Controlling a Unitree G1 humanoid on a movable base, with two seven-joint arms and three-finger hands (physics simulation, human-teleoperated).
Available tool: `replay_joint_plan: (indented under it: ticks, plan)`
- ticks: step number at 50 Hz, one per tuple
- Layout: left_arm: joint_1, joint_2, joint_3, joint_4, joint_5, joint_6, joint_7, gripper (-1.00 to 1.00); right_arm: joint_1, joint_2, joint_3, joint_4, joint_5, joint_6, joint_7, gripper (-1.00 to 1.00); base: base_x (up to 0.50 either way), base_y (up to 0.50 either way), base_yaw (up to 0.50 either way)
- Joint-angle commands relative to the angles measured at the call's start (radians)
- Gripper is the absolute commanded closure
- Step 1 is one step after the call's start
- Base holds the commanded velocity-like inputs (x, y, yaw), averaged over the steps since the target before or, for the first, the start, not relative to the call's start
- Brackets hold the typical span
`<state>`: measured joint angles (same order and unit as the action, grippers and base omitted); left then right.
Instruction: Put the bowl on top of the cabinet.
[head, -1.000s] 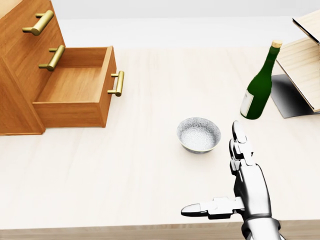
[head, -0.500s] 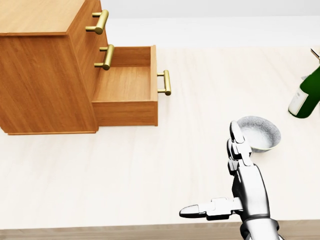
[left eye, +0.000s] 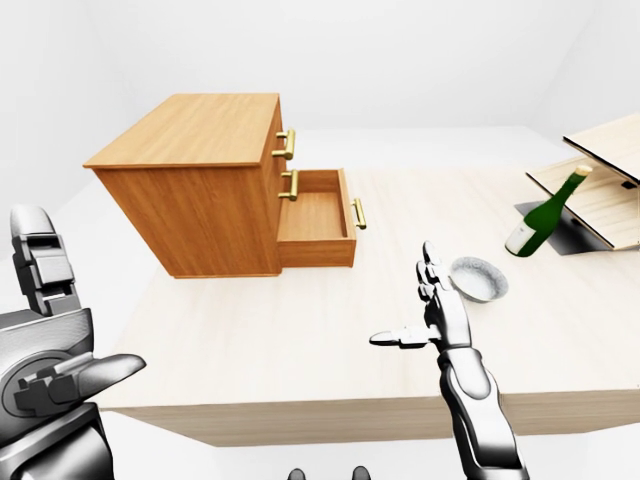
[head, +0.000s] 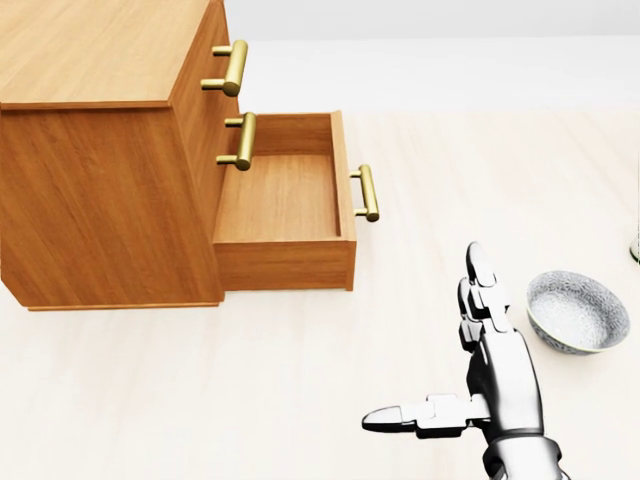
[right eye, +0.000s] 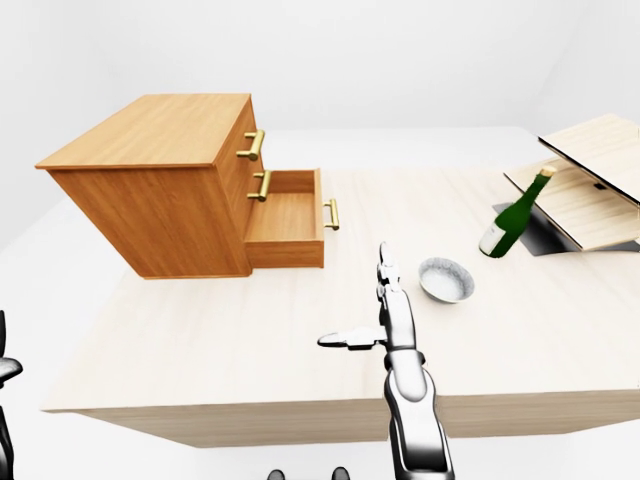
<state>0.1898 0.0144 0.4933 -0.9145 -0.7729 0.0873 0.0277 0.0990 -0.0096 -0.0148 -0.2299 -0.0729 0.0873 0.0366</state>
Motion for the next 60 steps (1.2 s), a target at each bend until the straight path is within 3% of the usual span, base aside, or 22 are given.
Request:
replay_joint_plan:
  ticks: [1,20,36,37,46,54,60]
  plan:
    - [-0.004,0.003,0.003,-0.019,-0.009,0.0,0.016,-1.0,0.004,0.0,-0.007,-0.021,0.02,0.0,0.006,-1.0,0.5,0.12,0.0]
    - [-0.007,0.002,-0.001,-0.006,-0.001,0.0,0.01,-1.0,-0.008,0.001,-0.019,0.003,0.033,0.0,-0.005,-1.0,0.46,0.28,0.0]
    - [0.0,-0.005,-0.002,0.006,0.004,0.0,-0.009,-1.0,0.012,0.002,-0.024,-0.033,0.077,0.0,0.008,-1.0,0.03,0.02,0.0]
    - [0.0,-0.006,-0.004,0.008,0.006,0.0,-0.011,-1.0,0.02,0.004,-0.024,-0.04,0.095,-0.026,0.023,-1.0,0.32,0.0,0.0]
    - [0.008,-0.015,-0.02,0.009,0.024,0.0,-0.022,-1.0,0.004,0.007,-0.029,-0.029,0.12,0.0,0.012,-1.0,0.37,0.0,0.0]
    - [0.004,-0.011,-0.008,0.003,0.01,0.0,-0.017,-1.0,0.116,-0.024,-0.061,-0.294,0.083,0.0,0.016,-1.0,0.0,0.0,0.0]
    - [0.018,-0.017,-0.01,-0.009,0.008,0.0,-0.022,-1.0,0.192,-0.029,-0.162,-0.613,-0.032,0.0,0.172,-1.0,0.0,0.0,0.0]
